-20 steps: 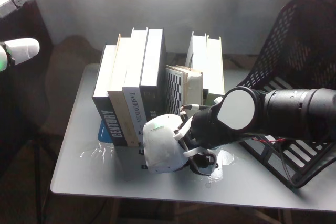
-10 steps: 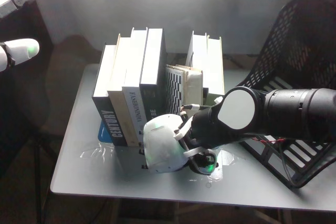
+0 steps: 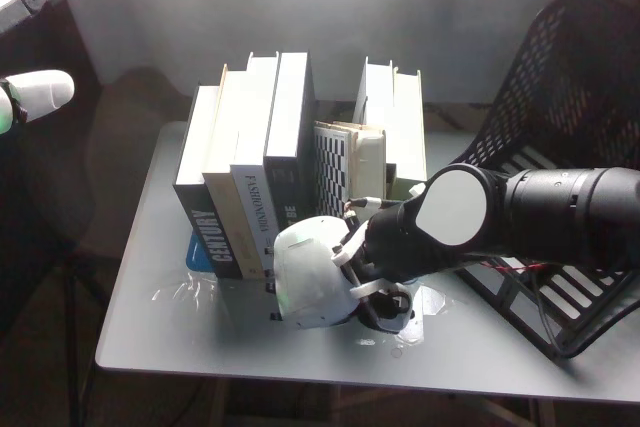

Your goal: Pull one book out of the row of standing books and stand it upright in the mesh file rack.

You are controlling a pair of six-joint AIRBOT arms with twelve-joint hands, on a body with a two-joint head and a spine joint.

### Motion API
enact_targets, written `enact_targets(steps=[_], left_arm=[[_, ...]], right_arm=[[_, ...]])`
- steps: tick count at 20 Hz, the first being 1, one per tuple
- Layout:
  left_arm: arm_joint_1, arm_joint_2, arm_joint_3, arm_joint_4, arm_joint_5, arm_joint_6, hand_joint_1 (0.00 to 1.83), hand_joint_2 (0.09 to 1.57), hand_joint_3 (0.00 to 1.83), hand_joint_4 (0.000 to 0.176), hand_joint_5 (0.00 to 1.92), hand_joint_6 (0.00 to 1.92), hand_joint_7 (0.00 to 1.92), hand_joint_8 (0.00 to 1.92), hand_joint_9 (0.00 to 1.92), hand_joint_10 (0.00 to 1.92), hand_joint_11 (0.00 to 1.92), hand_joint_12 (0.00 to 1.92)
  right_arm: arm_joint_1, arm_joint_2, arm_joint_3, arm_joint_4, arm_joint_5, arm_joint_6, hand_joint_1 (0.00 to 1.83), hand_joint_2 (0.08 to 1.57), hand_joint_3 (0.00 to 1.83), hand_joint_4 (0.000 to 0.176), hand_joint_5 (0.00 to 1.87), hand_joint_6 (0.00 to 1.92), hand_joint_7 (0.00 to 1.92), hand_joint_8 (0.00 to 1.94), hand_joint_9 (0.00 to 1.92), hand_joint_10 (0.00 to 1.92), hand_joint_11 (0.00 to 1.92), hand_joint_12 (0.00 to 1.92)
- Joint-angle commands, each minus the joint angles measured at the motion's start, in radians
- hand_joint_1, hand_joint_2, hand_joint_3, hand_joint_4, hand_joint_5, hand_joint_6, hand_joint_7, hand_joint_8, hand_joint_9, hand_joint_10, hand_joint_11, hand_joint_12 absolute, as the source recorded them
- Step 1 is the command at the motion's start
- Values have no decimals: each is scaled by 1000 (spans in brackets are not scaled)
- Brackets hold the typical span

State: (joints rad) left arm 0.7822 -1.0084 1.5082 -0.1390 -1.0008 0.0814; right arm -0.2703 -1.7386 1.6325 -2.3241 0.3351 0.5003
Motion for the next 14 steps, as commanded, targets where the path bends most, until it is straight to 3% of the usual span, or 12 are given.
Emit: enact_targets(steps=[1, 3, 4, 7, 8, 9, 10, 11, 12, 14], left_arm=[[2, 8, 6, -42, -120, -4, 437, 1360, 5, 17, 20, 11, 0, 0, 0, 0, 0, 0], [4, 9, 6, -44, -122, -4, 461, 1351, 0, 11, 37, 18, 0, 0, 0, 0, 0, 0], [4, 9, 6, -44, -122, -4, 477, 1343, 0, 33, 33, 15, 0, 0, 0, 0, 0, 0], [7, 10, 5, -47, -125, -4, 487, 1336, 0, 39, 37, 16, 0, 0, 0, 0, 0, 0], [9, 10, 5, -48, -125, -4, 516, 1324, 0, 30, 57, 23, 0, 0, 0, 0, 0, 0], [9, 10, 5, -49, -125, -4, 531, 1325, 0, 32, 53, 21, 0, 0, 0, 0, 0, 0], [10, 10, 5, -49, -126, -4, 531, 1325, 0, 32, 53, 21, 0, 0, 0, 0, 0, 0], [10, 10, 5, -50, -127, -4, 519, 1328, 0, 35, 50, 19, 0, 0, 0, 0, 0, 0], [10, 10, 5, -51, -127, -4, 551, 1328, 0, 27, 60, 22, 0, 0, 0, 0, 0, 0], [11, 9, 5, -51, -127, -4, 560, 1328, 0, 25, 62, 23, 0, 0, 0, 0, 0, 0]], right_arm=[[-2, 27, 9, -9, -49, 6, 1274, 621, 995, 0, 958, 1210, 1135, 1294, 1154, 1467, 932, 1853], [-2, 30, 8, -9, -49, 6, 1262, 588, 1103, 0, 957, 1310, 1112, 1385, 1141, 1570, 955, 1908], [-2, 33, 9, -9, -48, 6, 1254, 632, 1019, 0, 930, 1306, 1101, 1332, 1081, 1464, 897, 1858], [0, 40, 8, -9, -38, 6, 1244, 630, 1041, 0, 919, 1379, 1087, 1329, 1053, 1439, 874, 1854], [1, 43, 8, -9, -36, 6, 1380, 726, 862, 0, 841, 1401, 1012, 1304, 909, 1426, 905, 1844], [2, 44, 8, -9, -34, 6, 1377, 813, 700, 0, 825, 1307, 977, 1249, 874, 1465, 886, 1883], [3, 47, 6, -9, -33, 6, 1377, 813, 700, 0, 825, 1307, 977, 1249, 874, 1465, 886, 1883], [6, 52, 5, -9, -30, 6, 1375, 910, 460, 0, 838, 1251, 1024, 1060, 879, 1338, 849, 1806], [8, 55, 3, -9, -30, 6, 1374, 1046, 137, 0, 872, 1196, 1073, 839, 901, 1217, 801, 1700], [9, 56, 1, -9, -26, 6, 1375, 1093, 28, 0, 884, 1182, 1088, 785, 910, 1190, 788, 1680]])
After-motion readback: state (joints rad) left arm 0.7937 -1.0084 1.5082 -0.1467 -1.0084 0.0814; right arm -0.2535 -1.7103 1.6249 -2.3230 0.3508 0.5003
